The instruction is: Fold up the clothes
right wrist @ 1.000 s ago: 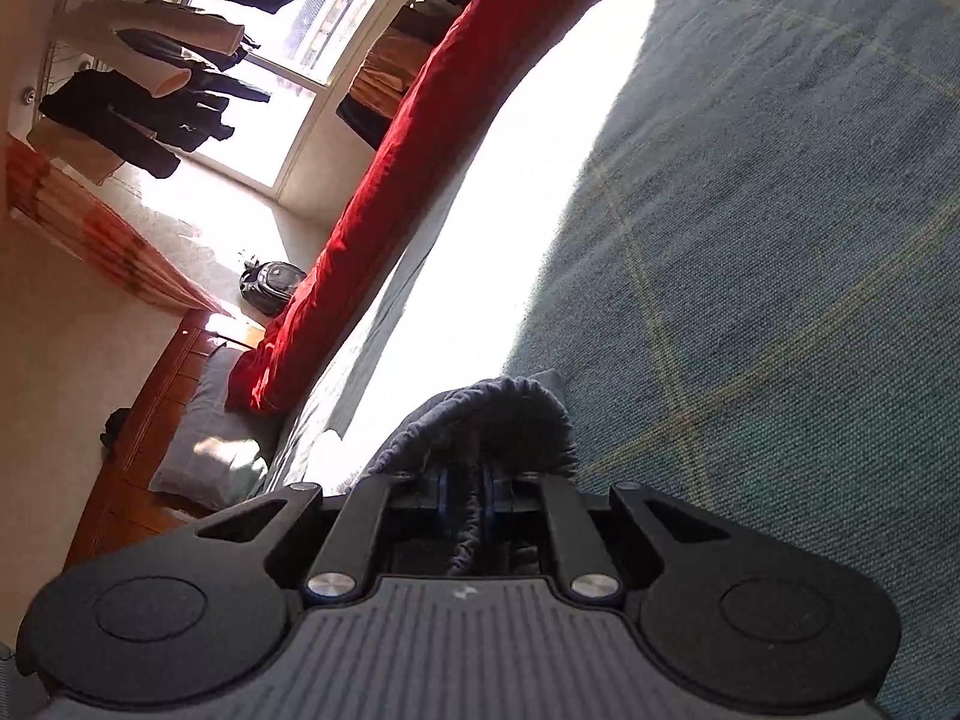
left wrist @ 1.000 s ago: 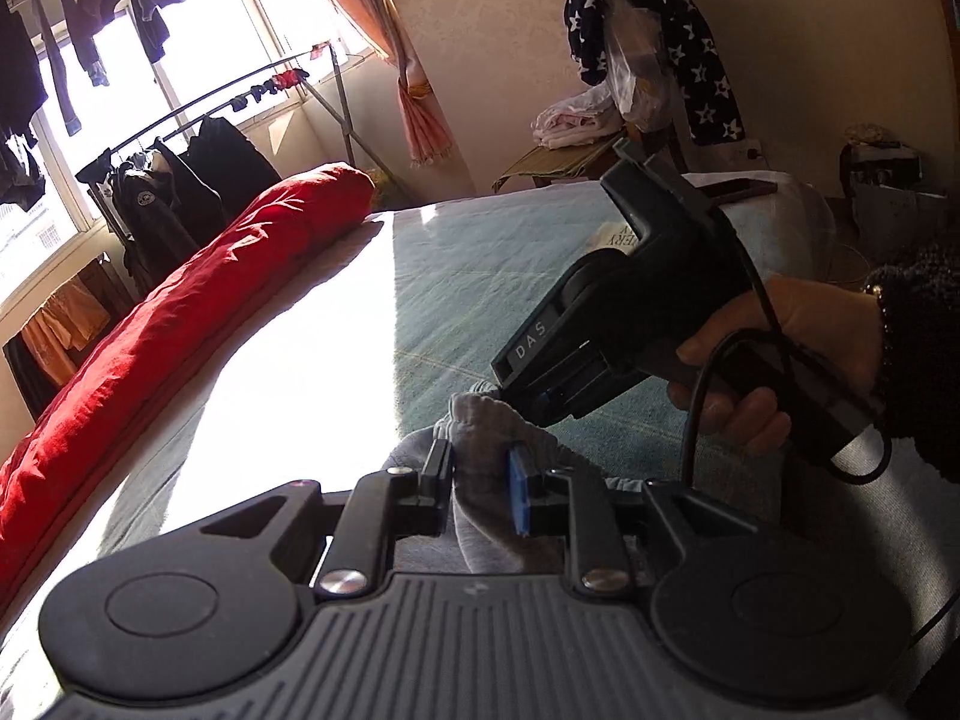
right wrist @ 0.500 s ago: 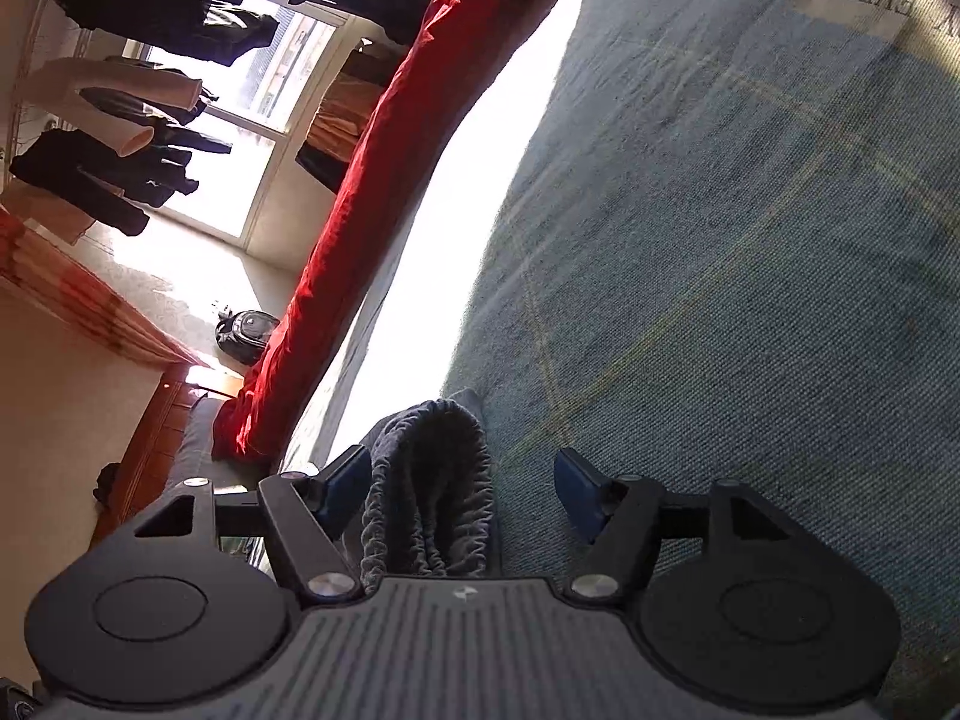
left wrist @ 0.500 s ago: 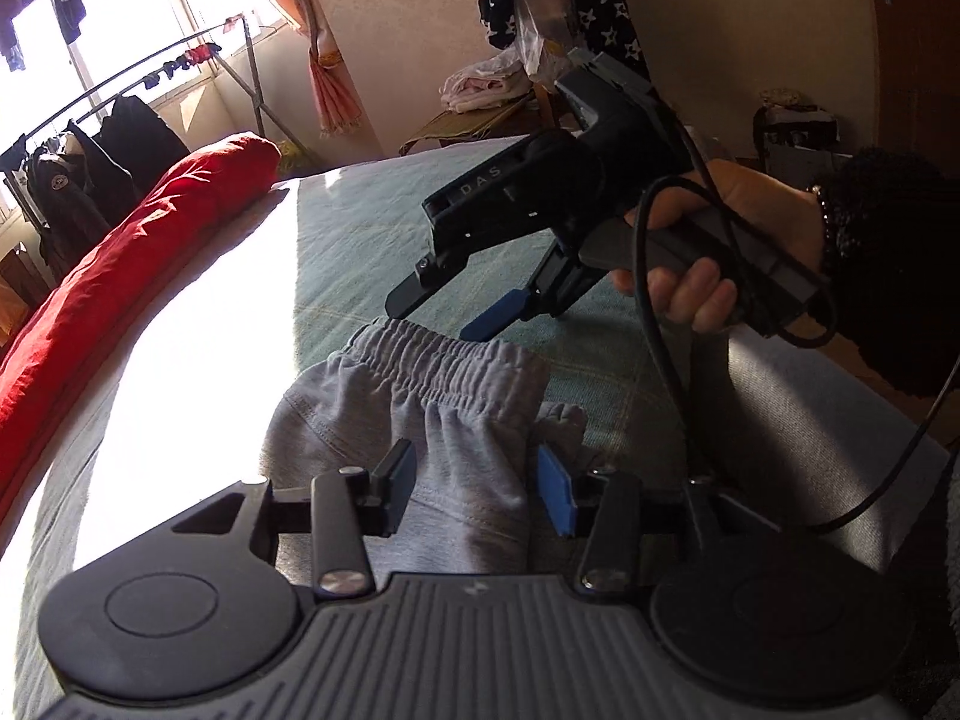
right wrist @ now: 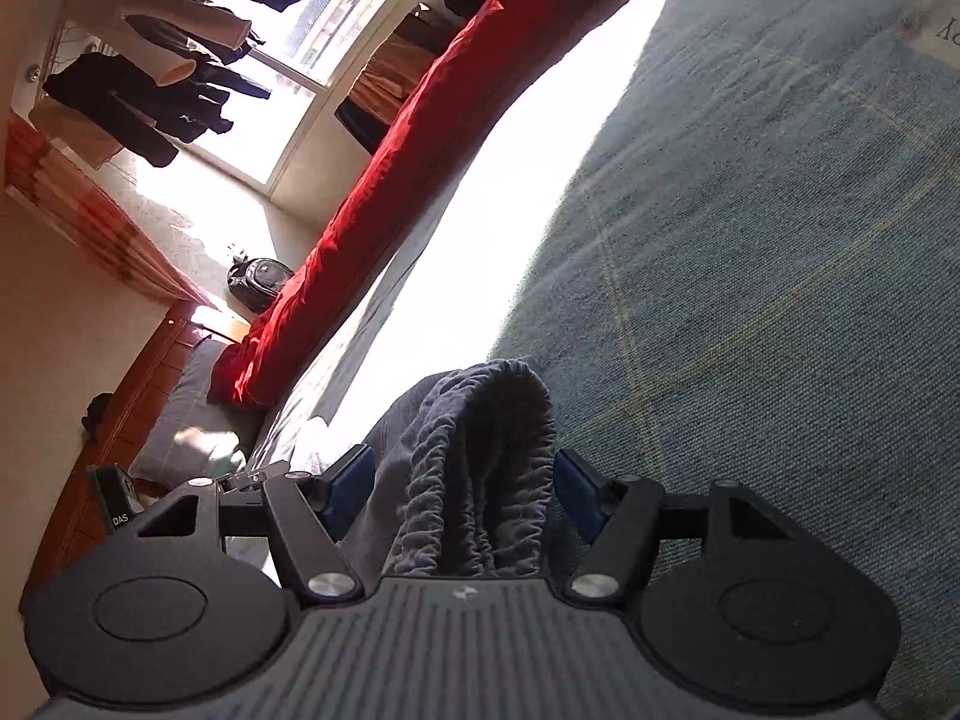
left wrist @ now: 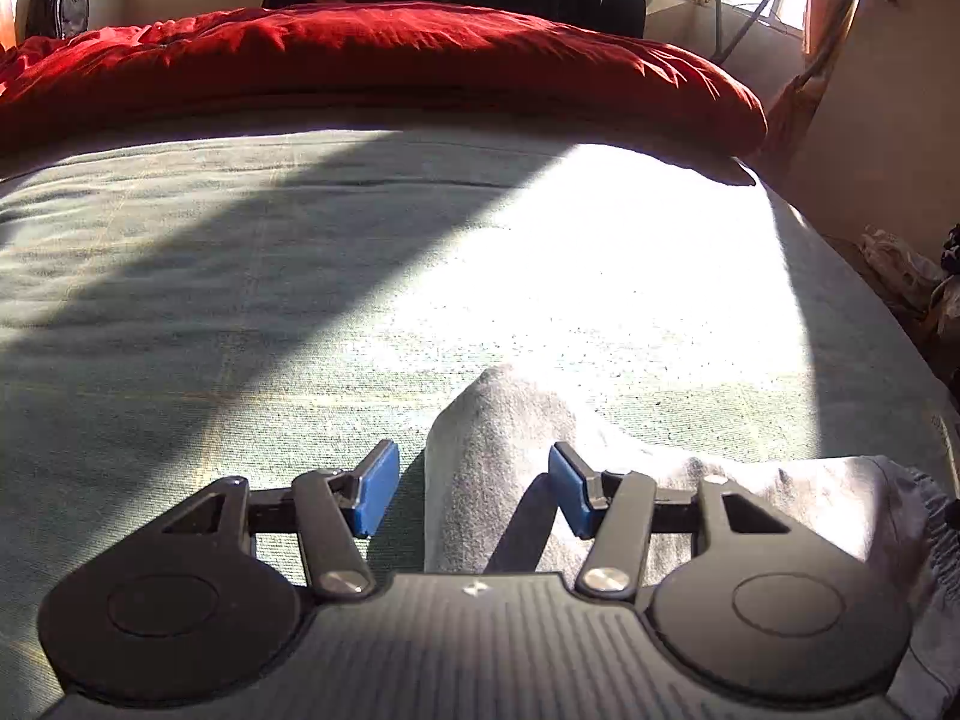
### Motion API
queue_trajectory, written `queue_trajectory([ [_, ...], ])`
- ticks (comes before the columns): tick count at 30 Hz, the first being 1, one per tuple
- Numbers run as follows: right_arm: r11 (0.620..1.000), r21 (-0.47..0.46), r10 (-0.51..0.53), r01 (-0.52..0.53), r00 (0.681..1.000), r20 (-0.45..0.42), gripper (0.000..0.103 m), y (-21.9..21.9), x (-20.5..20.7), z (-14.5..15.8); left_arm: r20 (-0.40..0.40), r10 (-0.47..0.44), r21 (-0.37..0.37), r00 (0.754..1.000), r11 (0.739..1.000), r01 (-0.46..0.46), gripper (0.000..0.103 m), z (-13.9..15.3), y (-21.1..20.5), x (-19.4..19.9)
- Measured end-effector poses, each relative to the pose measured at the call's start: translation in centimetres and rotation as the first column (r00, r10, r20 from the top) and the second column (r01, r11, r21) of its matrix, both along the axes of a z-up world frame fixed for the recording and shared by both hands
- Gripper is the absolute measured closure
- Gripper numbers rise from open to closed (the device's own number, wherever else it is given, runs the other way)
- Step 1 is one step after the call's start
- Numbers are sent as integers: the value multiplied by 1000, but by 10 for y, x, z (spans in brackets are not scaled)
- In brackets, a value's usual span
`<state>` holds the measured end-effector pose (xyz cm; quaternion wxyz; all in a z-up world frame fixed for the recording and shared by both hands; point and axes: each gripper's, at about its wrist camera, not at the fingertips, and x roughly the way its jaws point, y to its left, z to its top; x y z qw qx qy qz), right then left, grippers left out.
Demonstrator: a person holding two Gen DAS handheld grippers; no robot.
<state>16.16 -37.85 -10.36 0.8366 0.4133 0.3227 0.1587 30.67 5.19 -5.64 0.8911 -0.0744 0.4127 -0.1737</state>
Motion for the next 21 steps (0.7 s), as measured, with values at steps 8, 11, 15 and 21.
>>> queue_trajectory([
  [8,999,-38,-5,5,1000,4,33,5,0,5,-44,71,-146,996,986,-77,95,-23,19,6],
  [11,995,-95,12,-8,999,37,37,10,0,15,9,109,-117,994,987,-108,100,-15,28,3],
  [15,986,-163,29,-23,999,35,41,18,10,19,-38,165,-92,986,981,-168,100,-26,42,9],
  [21,952,-304,-1,29,996,91,41,28,-3,35,64,111,-126,992,987,-102,97,3,40,-22],
])
